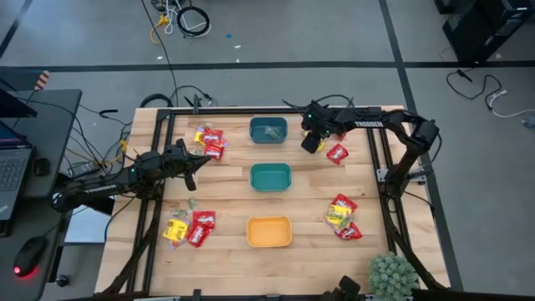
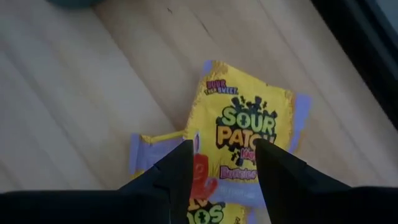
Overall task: Sort candy
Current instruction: Put the yellow candy into the yellow bin
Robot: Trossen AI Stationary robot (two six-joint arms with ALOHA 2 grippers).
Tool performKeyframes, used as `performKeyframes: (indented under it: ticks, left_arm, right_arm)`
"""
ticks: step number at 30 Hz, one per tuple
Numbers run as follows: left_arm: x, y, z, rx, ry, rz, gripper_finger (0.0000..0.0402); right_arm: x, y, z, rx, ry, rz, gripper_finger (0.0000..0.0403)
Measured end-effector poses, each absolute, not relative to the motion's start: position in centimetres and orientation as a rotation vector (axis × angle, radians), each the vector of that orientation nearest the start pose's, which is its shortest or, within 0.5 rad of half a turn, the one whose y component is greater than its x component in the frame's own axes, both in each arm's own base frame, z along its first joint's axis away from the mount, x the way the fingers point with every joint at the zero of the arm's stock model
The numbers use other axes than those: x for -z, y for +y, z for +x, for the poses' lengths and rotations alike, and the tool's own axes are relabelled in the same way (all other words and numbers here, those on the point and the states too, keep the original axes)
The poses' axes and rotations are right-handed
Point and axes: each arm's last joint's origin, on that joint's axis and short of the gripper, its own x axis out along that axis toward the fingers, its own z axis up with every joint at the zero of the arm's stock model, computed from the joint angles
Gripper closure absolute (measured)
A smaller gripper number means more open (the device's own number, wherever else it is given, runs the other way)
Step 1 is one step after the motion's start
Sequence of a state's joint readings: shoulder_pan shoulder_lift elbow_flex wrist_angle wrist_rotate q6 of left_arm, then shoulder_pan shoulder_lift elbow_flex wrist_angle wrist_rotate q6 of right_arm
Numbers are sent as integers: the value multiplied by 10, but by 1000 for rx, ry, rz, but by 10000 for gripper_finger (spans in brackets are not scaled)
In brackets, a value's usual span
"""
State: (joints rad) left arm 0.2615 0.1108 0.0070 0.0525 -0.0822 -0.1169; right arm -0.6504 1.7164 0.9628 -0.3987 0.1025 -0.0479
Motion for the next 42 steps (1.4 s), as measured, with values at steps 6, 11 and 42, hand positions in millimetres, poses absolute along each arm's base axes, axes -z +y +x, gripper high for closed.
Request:
performKeyframes:
  ticks: [6, 11, 42]
  left_arm:
    - [-161, 29, 100, -347, 36, -121, 396]
    - [-161, 29, 100, -347, 45, -122, 396]
    - [-160, 29, 100, -348, 54, -122, 396]
  right_arm:
    - [-152, -201, 244, 627, 1132, 330, 264]
    - [-151, -205, 241, 619, 1128, 358, 289]
    - [-181, -147, 264, 500, 1185, 127, 315]
